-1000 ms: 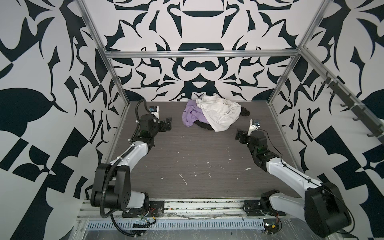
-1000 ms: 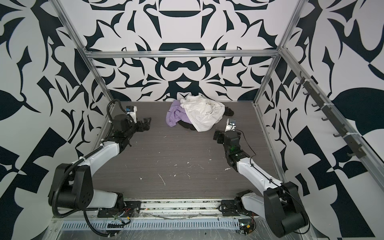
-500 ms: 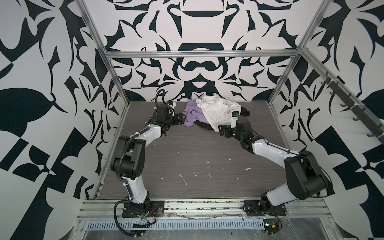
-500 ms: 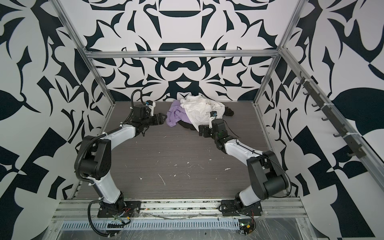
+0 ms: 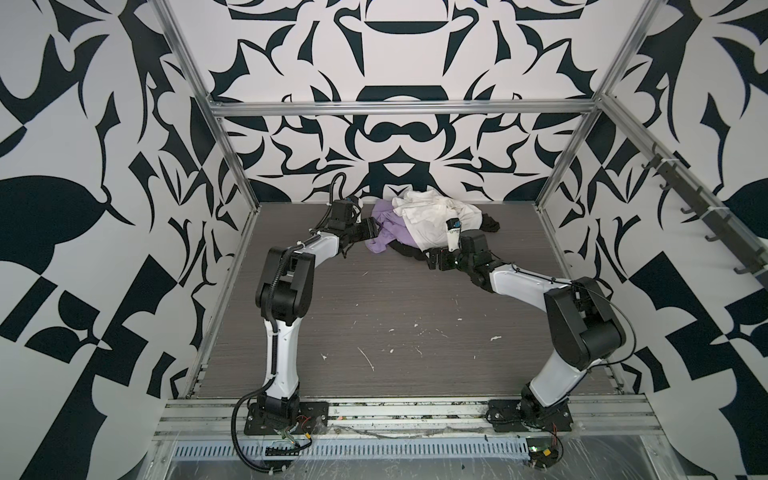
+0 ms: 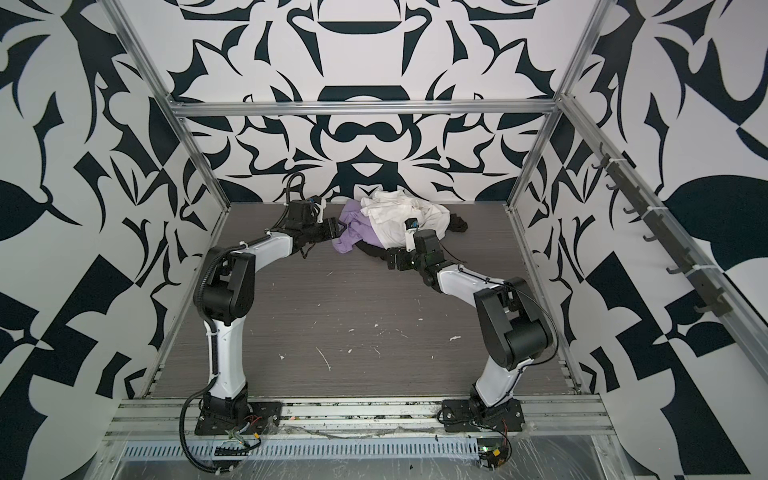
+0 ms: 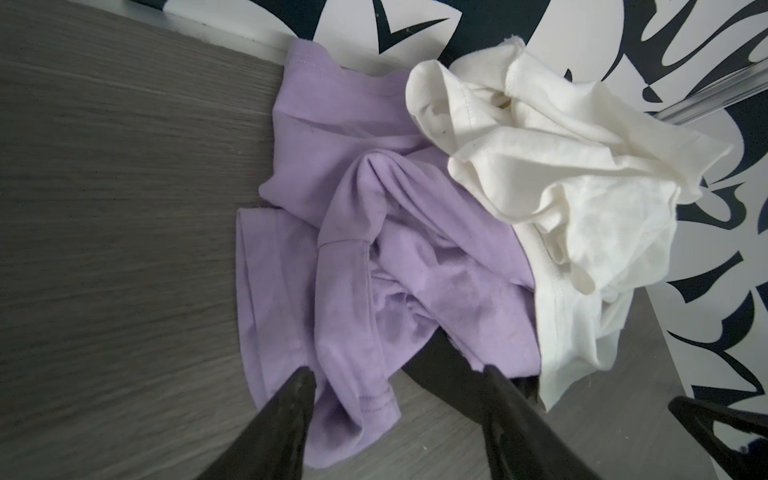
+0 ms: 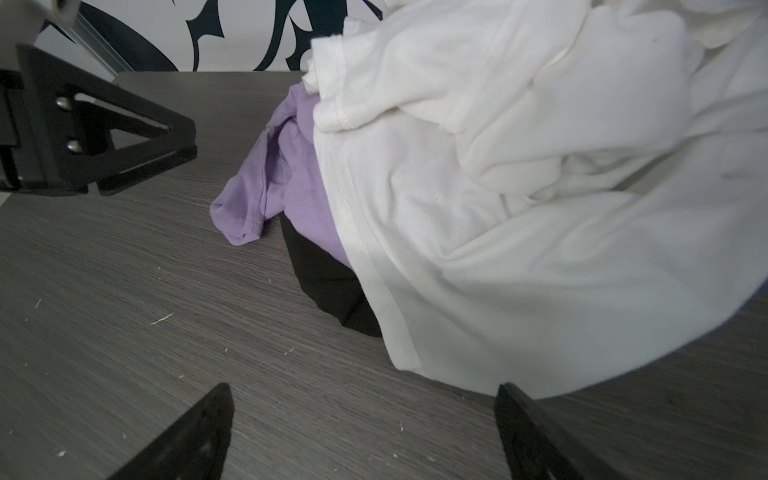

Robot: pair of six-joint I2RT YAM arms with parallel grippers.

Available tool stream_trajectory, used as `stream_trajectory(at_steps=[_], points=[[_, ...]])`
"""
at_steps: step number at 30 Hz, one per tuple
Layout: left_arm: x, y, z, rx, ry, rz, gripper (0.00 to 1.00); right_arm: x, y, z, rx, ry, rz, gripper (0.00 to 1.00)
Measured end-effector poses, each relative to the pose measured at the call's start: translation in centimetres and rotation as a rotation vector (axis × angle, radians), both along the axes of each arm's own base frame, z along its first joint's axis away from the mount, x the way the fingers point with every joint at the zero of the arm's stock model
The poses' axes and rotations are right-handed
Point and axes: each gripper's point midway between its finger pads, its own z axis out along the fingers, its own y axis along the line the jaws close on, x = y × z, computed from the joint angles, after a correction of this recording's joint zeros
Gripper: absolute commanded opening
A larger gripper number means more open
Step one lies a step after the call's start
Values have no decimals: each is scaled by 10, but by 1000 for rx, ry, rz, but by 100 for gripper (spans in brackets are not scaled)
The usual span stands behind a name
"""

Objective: Pick out a specific cloth from the pile

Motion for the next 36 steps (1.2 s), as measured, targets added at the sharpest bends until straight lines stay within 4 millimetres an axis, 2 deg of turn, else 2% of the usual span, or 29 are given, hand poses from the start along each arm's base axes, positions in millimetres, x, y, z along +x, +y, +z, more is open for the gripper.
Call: stream_trajectory(at_steps=[9, 15, 30, 36], points=[[40, -8, -10, -3, -41, 21, 66, 2, 19, 1, 14, 7, 57, 100], [59, -15, -23, -29, -36, 36, 67, -1, 24, 1, 15, 7, 75, 100], [67, -22, -41, -54, -9, 46, 66, -4, 28, 1, 26, 11, 99, 100], [68, -25, -52, -61, 19, 36, 57, -4, 28, 1, 28, 13, 98, 100]])
